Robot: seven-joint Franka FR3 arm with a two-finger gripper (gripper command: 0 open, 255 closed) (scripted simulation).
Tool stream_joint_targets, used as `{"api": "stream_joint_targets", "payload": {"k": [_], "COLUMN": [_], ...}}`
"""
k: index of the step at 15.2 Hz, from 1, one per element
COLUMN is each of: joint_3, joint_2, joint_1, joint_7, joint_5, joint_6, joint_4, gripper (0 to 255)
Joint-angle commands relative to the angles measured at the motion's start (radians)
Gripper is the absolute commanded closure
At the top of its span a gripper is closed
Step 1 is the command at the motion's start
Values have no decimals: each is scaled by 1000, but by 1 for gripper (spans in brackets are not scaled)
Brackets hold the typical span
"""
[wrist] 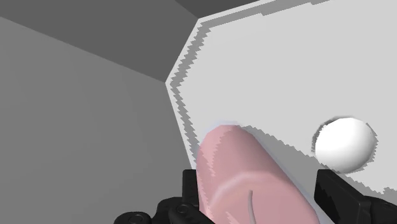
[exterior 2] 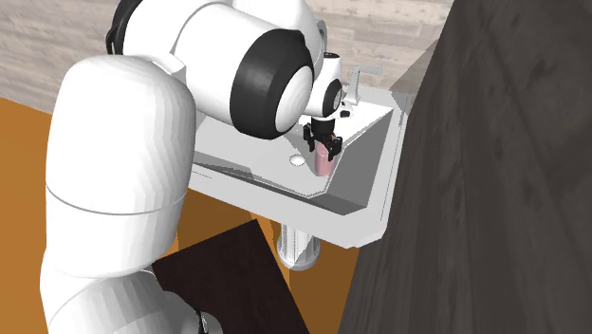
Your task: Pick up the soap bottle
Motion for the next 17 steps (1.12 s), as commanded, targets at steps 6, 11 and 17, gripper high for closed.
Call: {"api": "stream_joint_targets", "payload": {"k": [6,11,17], "joint_3": [14,26,34], "joint_2": [-52,-93,-124], "joint_1": [-12,-20,-25], "joint_7": [-17,-31,-42], "joint_5": [24,44,60], "joint_6": [-59,-109,-152], "joint_4": [6,18,32], "gripper": [255,255,255]}}
